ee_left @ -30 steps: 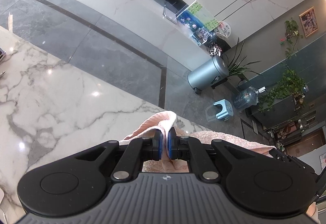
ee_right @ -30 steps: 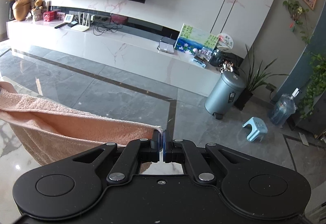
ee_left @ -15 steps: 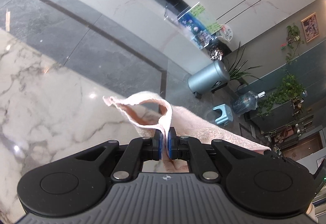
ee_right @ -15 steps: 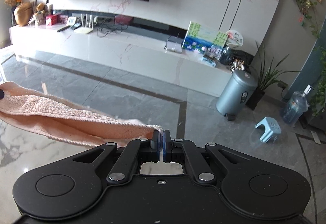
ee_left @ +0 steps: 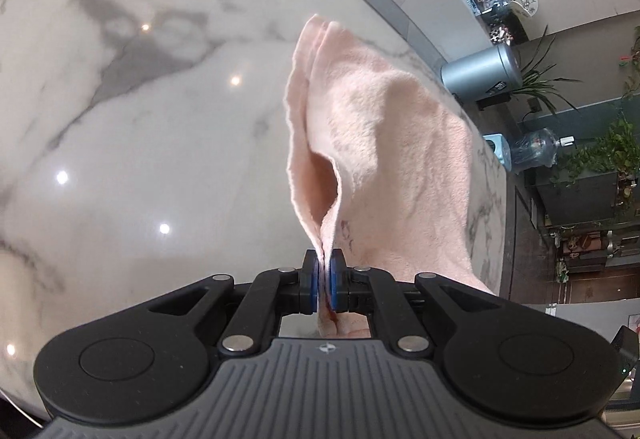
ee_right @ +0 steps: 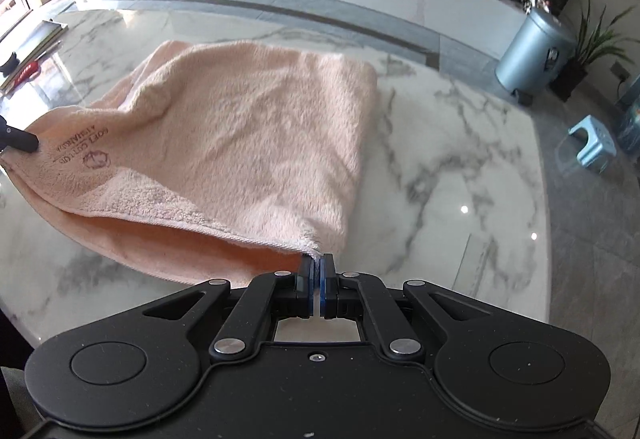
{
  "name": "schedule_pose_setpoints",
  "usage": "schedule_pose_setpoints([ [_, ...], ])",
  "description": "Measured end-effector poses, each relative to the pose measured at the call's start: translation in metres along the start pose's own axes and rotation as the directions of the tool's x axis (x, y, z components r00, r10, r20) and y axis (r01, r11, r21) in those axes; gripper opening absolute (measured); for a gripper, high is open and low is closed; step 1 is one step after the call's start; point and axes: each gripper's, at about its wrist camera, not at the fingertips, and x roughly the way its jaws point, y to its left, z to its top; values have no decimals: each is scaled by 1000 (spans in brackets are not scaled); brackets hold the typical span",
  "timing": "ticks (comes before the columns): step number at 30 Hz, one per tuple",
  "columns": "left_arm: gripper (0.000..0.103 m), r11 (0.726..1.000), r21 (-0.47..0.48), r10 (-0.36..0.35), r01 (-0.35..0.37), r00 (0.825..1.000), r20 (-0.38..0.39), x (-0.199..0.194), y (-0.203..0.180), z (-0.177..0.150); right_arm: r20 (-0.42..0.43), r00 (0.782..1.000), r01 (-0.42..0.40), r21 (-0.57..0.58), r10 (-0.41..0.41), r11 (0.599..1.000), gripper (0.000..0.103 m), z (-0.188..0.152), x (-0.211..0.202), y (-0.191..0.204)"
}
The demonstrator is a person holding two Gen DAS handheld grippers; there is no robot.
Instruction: Fold towel
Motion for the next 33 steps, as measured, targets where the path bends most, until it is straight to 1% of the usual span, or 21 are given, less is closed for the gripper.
schedule_pose_setpoints([
  [2,5,1000,-2,18,-18,1000,-9,2,9,-15,-25,1000,-15,17,16,1000,1,-16,2,4],
  [7,5,996,33,82,-81,997,-12,-1,15,-33,-97,994,-42,42,46,998,1,-48,7,15],
  [11,6,994,17,110,-110,993,-49,2,31,-40,-153,987,-49,42,55,998,1,-68,18,24],
  [13,10,991,13,131,-131,990,-60,6,37,-42,-175,983,-53,48,60,997,1,-78,32,17],
  [15,11,989,20,149,-148,987,-61,9,41,-44,-185,981,-54,41,60,998,1,-82,36,21],
  [17,12,989,22,147,-146,988,-56,8,43,-46,-193,979,-53,31,58,998,1,-85,38,24],
  [18,15,989,23,146,-145,988,-53,8,44,-46,-198,979,-52,26,56,998,1,-87,39,25],
  [20,16,989,22,145,-144,988,-49,7,46,-46,-205,977,-53,15,55,998,2,-89,41,28],
  [23,20,990,16,139,-138,989,-52,8,50,-47,-218,975,-58,-28,51,998,3,-90,44,29],
  [25,29,989,20,146,-145,988,-59,8,50,-45,-218,975,-60,-68,44,996,4,-91,45,32],
  [26,33,988,27,156,-155,986,-61,7,49,-44,-227,973,-65,-87,44,994,6,-92,45,33],
  [27,40,985,33,169,-167,984,-61,5,49,-43,-241,970,-71,-101,45,992,7,-93,45,34],
  [28,43,982,40,186,-184,981,-57,3,48,-43,-258,965,-78,-115,45,990,8,-94,44,35],
  [30,42,976,50,214,-212,976,-49,-2,48,-44,-283,958,-94,-129,55,987,8,-95,40,34],
  [31,43,978,47,207,-205,977,-42,-8,48,-44,-289,955,-104,-129,63,986,9,-95,37,33],
  [33,43,985,47,170,-169,985,-24,-21,46,-41,-285,955,-123,-120,84,985,9,-90,29,29],
])
